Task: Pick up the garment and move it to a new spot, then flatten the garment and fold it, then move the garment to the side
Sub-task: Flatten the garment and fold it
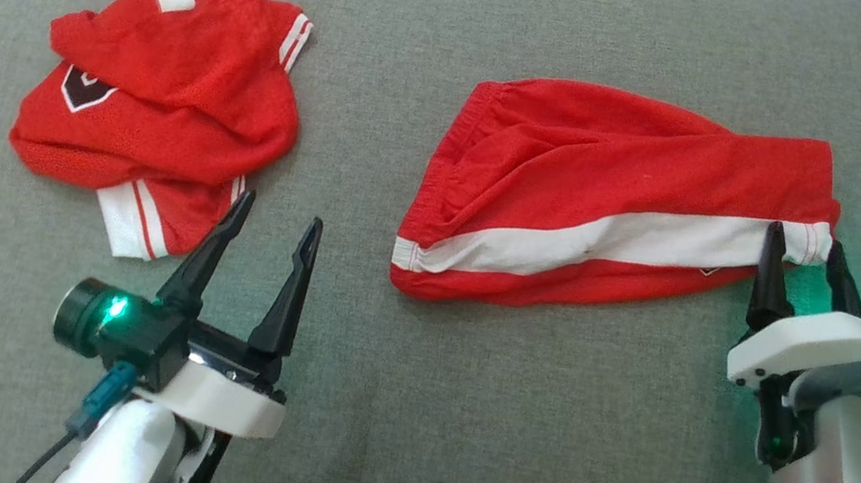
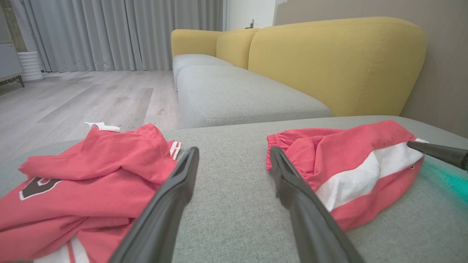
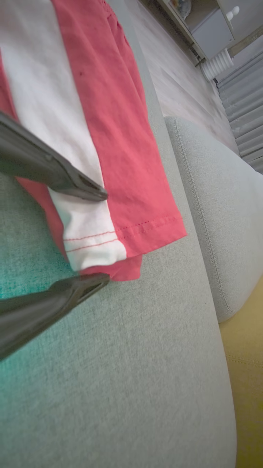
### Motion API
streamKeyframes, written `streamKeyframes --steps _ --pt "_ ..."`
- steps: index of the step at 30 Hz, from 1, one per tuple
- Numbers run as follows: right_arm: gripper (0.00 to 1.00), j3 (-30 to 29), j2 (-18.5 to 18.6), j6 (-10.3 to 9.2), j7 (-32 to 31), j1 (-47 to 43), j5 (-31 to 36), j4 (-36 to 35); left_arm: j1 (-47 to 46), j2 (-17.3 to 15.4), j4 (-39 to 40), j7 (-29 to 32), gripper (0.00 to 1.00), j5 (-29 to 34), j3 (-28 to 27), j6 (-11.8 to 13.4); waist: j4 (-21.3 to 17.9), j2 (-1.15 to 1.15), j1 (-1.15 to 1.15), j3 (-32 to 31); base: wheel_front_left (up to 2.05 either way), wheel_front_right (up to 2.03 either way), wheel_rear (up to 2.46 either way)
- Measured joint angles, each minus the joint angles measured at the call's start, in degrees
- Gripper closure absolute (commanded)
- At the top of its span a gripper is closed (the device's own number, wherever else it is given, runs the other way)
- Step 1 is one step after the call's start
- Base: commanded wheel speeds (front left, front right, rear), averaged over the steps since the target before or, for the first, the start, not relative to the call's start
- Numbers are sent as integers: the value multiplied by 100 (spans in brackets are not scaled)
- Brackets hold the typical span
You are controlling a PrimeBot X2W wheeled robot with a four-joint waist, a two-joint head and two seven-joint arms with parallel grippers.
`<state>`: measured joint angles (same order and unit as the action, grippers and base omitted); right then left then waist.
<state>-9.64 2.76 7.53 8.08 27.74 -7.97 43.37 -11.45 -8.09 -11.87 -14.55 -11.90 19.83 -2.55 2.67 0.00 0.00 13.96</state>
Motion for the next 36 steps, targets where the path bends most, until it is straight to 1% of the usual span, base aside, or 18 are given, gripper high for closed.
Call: streamKeyframes --steps 1,3,4,9,13,15,17,22,28,30,36 --pt "15 15 0 0 27 4 9 38 1 12 -23 0 0 24 -20 -3 -9 0 0 -2 0 0 0" --pt "71 59 0 0 64 3 21 126 1 34 -41 0 0 46 -93 -11 -34 0 0 -14 0 0 0" --pt "100 90 0 0 119 3 62 159 1 46 -46 0 0 47 -127 -49 -51 0 0 -23 0 0 0" --pt "100 234 0 0 235 2 202 175 8 124 -91 0 0 110 -165 -100 -153 0 0 -115 0 0 0" --pt "100 289 0 0 261 -49 208 35 20 148 -124 0 0 140 -178 -155 -247 0 0 -227 0 0 0" --pt "100 322 0 0 259 -133 208 -141 41 153 -158 0 0 170 -188 -158 -304 0 -1 -288 0 0 0" --pt "100 327 -1 0 246 -310 198 -352 88 156 -216 0 0 188 -188 -214 -373 0 -1 -341 0 0 0" --pt "100 208 -2 0 -40 -971 71 -927 187 156 -399 0 0 189 -85 -333 -532 0 -1 -456 0 0 0" --pt "100 172 -4 0 -497 -1492 -75 -1606 172 115 -810 3 0 188 417 -453 -686 0 -1 -476 0 0 0" --pt "100 176 -5 0 -637 -1586 -103 -1768 125 87 -973 44 0 181 582 -454 -720 0 -1 -447 0 0 0" --pt "100 188 -11 0 -853 -1681 -164 -2105 -152 -38 -1247 125 0 78 836 -460 -776 0 -1 -330 0 0 0"
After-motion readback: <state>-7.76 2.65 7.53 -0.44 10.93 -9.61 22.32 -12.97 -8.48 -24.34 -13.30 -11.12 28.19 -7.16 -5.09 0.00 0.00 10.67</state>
